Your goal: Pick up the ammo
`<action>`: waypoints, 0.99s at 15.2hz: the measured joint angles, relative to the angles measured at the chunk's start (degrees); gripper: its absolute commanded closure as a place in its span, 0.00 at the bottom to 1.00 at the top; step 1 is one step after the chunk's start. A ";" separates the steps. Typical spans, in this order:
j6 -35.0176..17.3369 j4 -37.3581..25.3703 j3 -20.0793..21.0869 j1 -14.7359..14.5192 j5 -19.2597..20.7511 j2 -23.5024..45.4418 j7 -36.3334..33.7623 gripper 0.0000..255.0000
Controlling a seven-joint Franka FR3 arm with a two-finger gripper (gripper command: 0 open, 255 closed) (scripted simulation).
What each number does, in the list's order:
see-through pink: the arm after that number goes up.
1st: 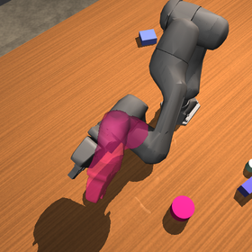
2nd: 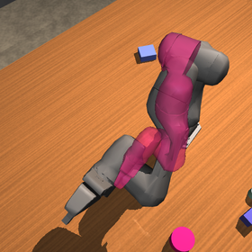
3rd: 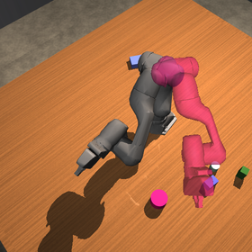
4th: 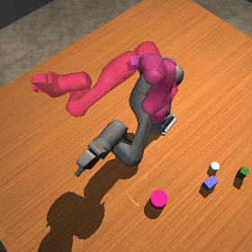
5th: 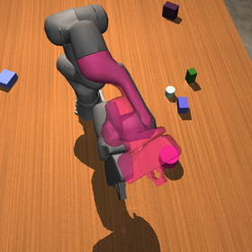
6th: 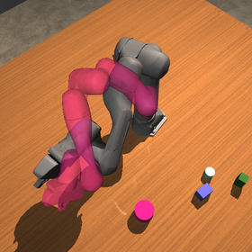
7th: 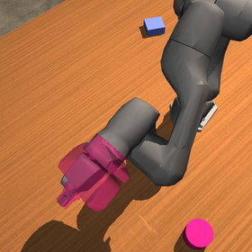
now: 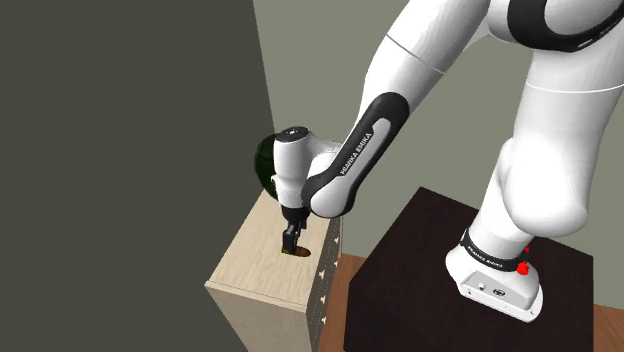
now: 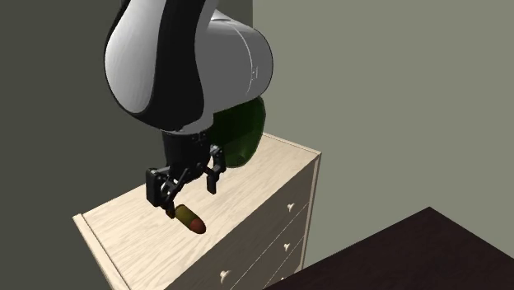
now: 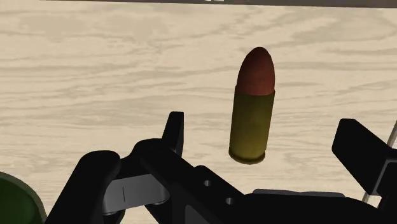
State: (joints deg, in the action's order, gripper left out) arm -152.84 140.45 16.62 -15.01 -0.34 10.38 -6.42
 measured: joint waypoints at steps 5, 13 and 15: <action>-3.91 -1.45 -0.95 -1.22 2.51 5.16 -1.70 0.00; -6.59 -1.56 -1.91 -1.91 3.91 7.93 -2.53 1.00; -6.61 -1.54 -1.91 -1.91 3.91 7.91 -2.54 1.00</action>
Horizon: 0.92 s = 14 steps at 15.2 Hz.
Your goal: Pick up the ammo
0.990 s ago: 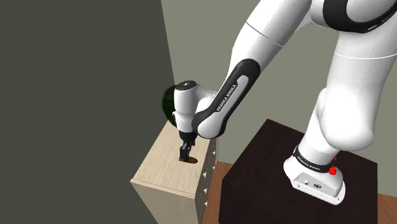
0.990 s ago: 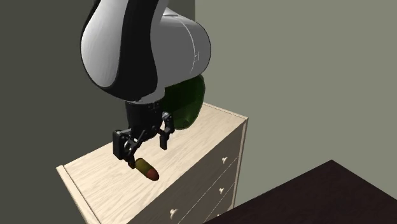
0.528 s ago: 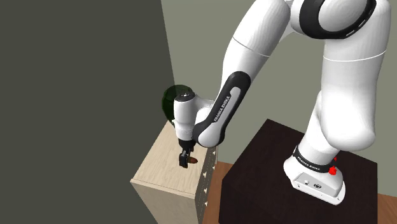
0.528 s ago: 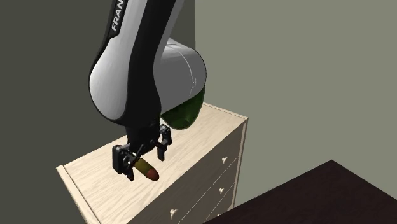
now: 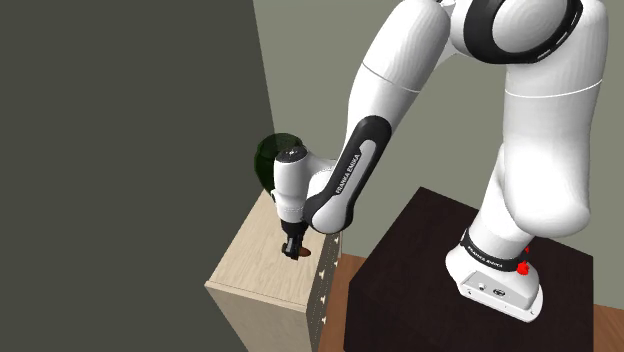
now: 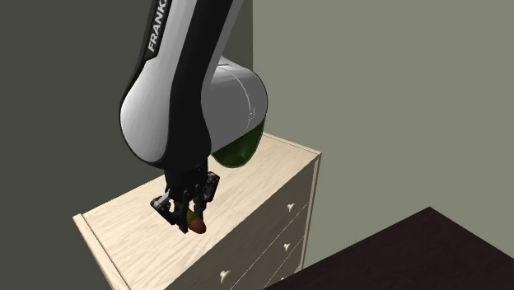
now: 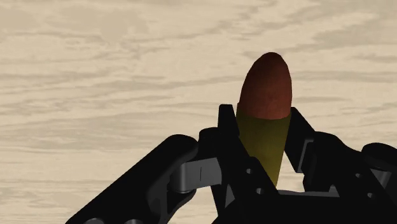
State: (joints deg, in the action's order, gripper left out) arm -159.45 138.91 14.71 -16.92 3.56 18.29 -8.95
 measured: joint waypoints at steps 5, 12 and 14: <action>0.32 0.01 0.11 0.03 -0.14 -0.32 0.00 1.00; 5.04 0.44 1.86 1.32 -2.80 -5.58 1.71 1.00; 6.24 0.49 2.18 1.57 -3.47 -6.87 2.15 1.00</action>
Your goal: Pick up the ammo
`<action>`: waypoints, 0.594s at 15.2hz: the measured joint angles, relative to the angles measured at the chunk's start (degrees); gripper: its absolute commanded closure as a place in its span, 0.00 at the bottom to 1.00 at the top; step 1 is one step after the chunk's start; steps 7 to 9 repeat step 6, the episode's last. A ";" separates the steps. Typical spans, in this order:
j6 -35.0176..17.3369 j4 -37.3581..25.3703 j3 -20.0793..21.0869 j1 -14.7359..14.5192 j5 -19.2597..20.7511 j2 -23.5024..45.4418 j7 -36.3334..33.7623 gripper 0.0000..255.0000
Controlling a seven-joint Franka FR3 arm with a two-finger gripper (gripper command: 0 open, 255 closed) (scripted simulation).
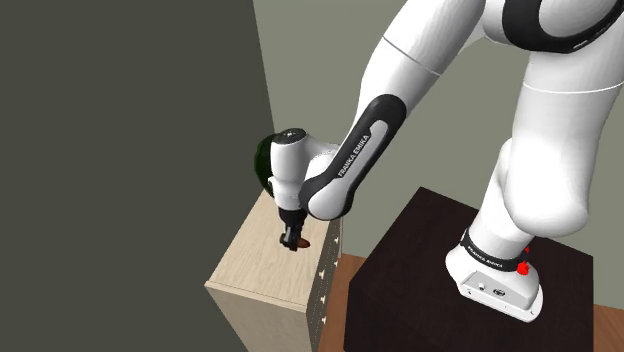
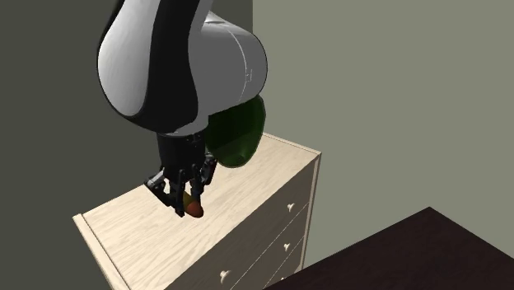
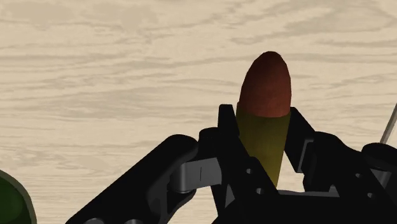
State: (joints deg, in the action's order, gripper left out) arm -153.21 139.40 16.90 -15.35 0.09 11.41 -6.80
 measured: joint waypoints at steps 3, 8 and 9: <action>2.51 -0.11 0.57 0.30 -1.27 -2.50 0.69 1.00; 4.47 -0.23 0.86 0.52 -2.21 -4.40 1.30 1.00; 4.47 -0.23 0.86 0.52 -2.21 -4.40 1.30 1.00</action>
